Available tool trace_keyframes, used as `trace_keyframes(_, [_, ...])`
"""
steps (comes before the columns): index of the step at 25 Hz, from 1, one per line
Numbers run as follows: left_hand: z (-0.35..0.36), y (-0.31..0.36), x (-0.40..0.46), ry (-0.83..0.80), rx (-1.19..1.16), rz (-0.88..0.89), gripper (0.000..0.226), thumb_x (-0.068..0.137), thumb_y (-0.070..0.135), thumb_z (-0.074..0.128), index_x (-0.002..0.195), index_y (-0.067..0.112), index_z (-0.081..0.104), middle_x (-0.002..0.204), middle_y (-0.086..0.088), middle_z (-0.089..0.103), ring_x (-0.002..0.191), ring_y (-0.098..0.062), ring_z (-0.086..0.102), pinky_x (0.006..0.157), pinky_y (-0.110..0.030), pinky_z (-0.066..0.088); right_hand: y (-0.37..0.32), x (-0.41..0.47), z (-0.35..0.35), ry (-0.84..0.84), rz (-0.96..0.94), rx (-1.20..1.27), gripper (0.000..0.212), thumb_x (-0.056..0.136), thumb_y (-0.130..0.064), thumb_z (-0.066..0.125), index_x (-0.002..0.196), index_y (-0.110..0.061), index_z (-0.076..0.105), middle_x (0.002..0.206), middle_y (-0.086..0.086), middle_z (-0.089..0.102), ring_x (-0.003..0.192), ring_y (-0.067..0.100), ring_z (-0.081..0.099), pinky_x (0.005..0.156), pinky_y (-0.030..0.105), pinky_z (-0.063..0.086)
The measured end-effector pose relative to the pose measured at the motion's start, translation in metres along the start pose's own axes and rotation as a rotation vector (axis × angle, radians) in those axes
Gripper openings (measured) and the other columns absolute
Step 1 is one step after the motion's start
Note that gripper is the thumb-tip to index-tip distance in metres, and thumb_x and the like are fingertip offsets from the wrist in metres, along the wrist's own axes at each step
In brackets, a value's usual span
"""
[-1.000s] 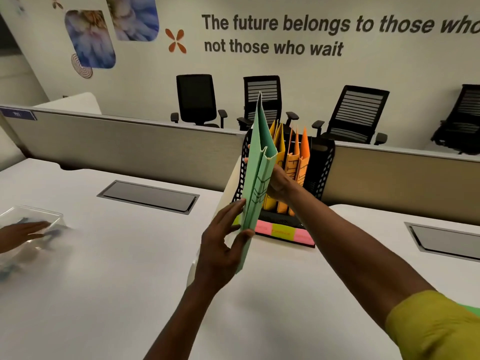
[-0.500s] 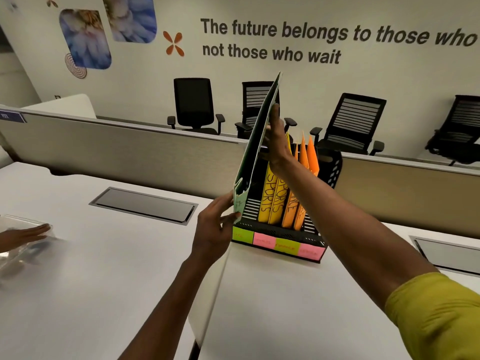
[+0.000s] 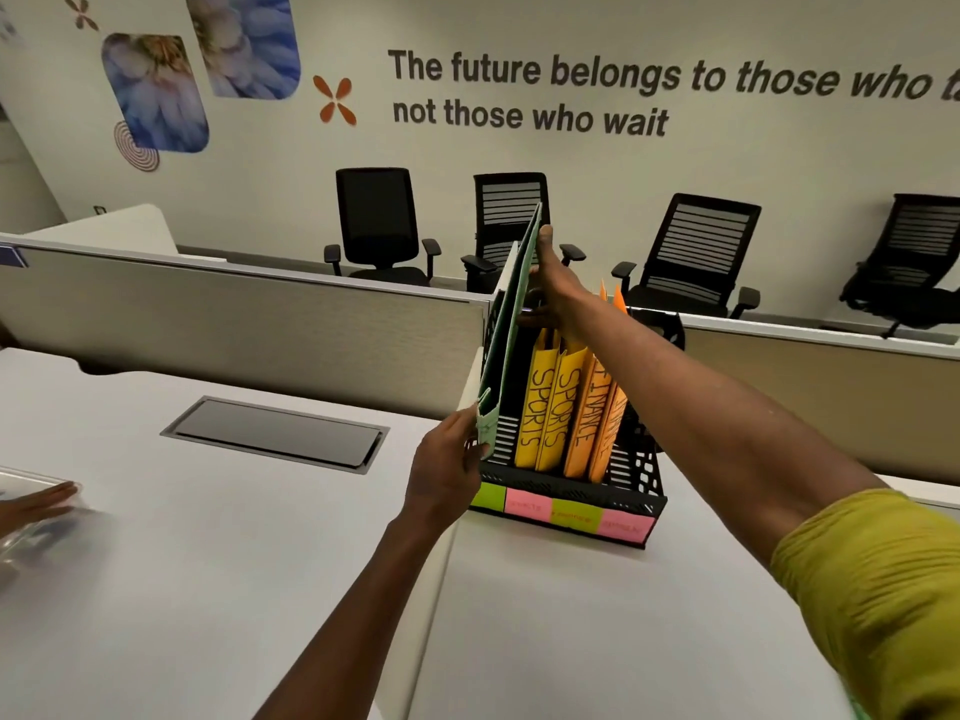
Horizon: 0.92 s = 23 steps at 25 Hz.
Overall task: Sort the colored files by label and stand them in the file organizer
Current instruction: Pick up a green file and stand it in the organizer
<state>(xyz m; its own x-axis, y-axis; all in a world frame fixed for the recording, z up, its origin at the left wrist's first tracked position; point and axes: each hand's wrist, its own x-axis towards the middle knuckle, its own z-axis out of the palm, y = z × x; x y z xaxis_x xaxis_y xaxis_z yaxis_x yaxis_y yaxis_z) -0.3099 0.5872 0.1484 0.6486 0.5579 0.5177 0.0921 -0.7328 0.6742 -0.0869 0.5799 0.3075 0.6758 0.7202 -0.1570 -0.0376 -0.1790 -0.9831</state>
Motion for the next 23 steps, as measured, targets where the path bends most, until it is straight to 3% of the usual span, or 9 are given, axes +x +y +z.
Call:
trace_keyframes(4, [0.004,0.004,0.003,0.02,0.055,-0.018,0.03,0.086,0.01,0.066,0.116,0.012,0.064,0.106,0.001,0.07,0.09,-0.018,0.066,0.072,-0.033,0.058,-0.006,0.005,-0.002,-0.041,0.091,0.005,0.136,0.046,-0.104,0.03,0.146,-0.014,0.042,0.144,0.021,0.045,0.121,0.045,0.052,0.064,0.05,0.06])
trace_keyframes(7, [0.005,0.017,0.007,0.055,0.156,0.022,0.026,0.087,0.015,0.065,0.113,0.009,0.065,0.099,-0.004,0.069,0.08,-0.022,0.066,0.061,-0.026,0.05,-0.016,-0.004,0.004,-0.106,0.12,-0.042,0.132,0.048,-0.104,0.03,0.152,-0.023,0.031,0.151,0.02,0.037,0.128,0.048,0.045,0.067,0.056,0.059])
trace_keyframes(10, [0.01,0.026,0.001,0.04,0.247,0.061,0.031,0.09,0.013,0.064,0.119,0.004,0.062,0.101,-0.007,0.067,0.075,-0.022,0.066,0.06,-0.019,0.042,-0.022,-0.01,0.008,-0.141,0.101,-0.098,0.11,0.068,-0.095,0.023,0.153,-0.025,0.029,0.153,0.017,0.035,0.125,0.046,0.049,0.065,0.051,0.06])
trace_keyframes(13, [0.014,0.026,0.002,0.021,0.32,0.058,0.031,0.093,0.019,0.06,0.12,0.005,0.058,0.108,-0.008,0.064,0.073,-0.021,0.067,0.059,-0.022,0.051,-0.024,-0.006,0.013,-0.126,0.113,-0.13,0.104,0.074,-0.091,0.02,0.151,-0.022,0.033,0.148,0.018,0.042,0.116,0.043,0.056,0.064,0.048,0.061])
trace_keyframes(15, [0.017,0.028,0.007,0.003,0.355,0.051,0.034,0.095,0.022,0.054,0.126,0.007,0.054,0.113,-0.006,0.062,0.071,-0.021,0.065,0.059,-0.028,0.056,-0.024,-0.001,0.012,-0.09,0.103,-0.154,0.102,0.078,-0.089,0.019,0.152,-0.021,0.03,0.149,0.015,0.041,0.123,0.044,0.052,0.079,0.053,0.059])
trace_keyframes(17, [0.021,0.032,0.012,-0.017,0.365,0.052,0.042,0.096,0.022,0.05,0.135,0.008,0.047,0.119,-0.006,0.058,0.073,-0.021,0.065,0.061,-0.032,0.058,-0.022,0.01,0.008,-0.032,0.105,-0.196,0.106,0.077,-0.09,0.017,0.154,-0.019,0.027,0.155,0.014,0.034,0.137,0.041,0.039,0.105,0.058,0.042])
trace_keyframes(19, [0.023,0.036,0.017,-0.023,0.364,0.054,0.049,0.095,0.02,0.05,0.142,0.009,0.041,0.121,-0.005,0.056,0.077,-0.021,0.065,0.063,-0.034,0.059,-0.015,0.027,-0.001,0.016,0.12,-0.2,0.117,0.067,-0.096,0.017,0.153,-0.017,0.03,0.157,0.015,0.032,0.141,0.038,0.036,0.113,0.057,0.033])
trace_keyframes(21, [0.025,0.036,0.026,0.003,0.341,0.017,0.051,0.095,0.017,0.049,0.144,0.008,0.04,0.119,-0.005,0.057,0.08,-0.021,0.064,0.065,-0.035,0.058,-0.007,0.045,-0.009,0.03,0.12,-0.191,0.129,0.054,-0.103,0.018,0.15,-0.019,0.036,0.154,0.015,0.038,0.135,0.04,0.043,0.107,0.059,0.04])
trace_keyframes(23, [0.025,0.031,0.036,0.019,0.309,-0.044,0.05,0.094,0.016,0.049,0.143,0.007,0.041,0.117,-0.006,0.058,0.086,-0.024,0.064,0.071,-0.037,0.057,-0.009,0.035,-0.004,0.022,0.111,-0.162,0.133,0.046,-0.106,0.023,0.149,-0.024,0.038,0.148,0.014,0.044,0.122,0.043,0.053,0.084,0.056,0.056])
